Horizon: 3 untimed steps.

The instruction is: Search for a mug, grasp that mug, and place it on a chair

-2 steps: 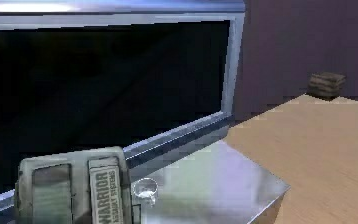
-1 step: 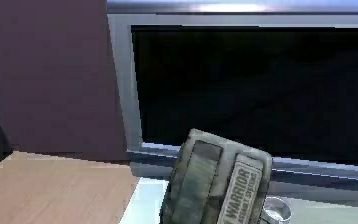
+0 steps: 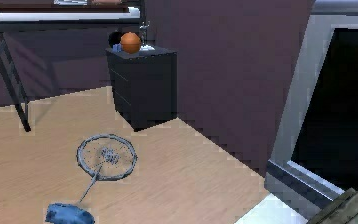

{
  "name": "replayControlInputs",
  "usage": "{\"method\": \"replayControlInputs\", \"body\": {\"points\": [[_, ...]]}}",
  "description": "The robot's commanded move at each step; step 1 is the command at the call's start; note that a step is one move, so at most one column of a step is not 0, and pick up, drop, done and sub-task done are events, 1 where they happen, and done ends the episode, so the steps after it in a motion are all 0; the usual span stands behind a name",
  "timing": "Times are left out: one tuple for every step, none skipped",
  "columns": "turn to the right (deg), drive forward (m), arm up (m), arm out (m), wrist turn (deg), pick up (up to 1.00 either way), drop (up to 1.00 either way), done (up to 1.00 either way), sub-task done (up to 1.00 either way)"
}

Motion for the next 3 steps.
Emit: {"method": "replayControlInputs", "body": {"points": [[-9.0, 0.00, 0.00, 0.00, 0.0, 0.00, 0.00, 0.00, 0.00], [0.0, 0.00, 0.50, 0.00, 0.0, 0.00, 0.00, 0.00, 0.00], [0.0, 0.00, 0.32, 0.00, 0.0, 0.00, 0.00, 0.00, 0.00]]}}
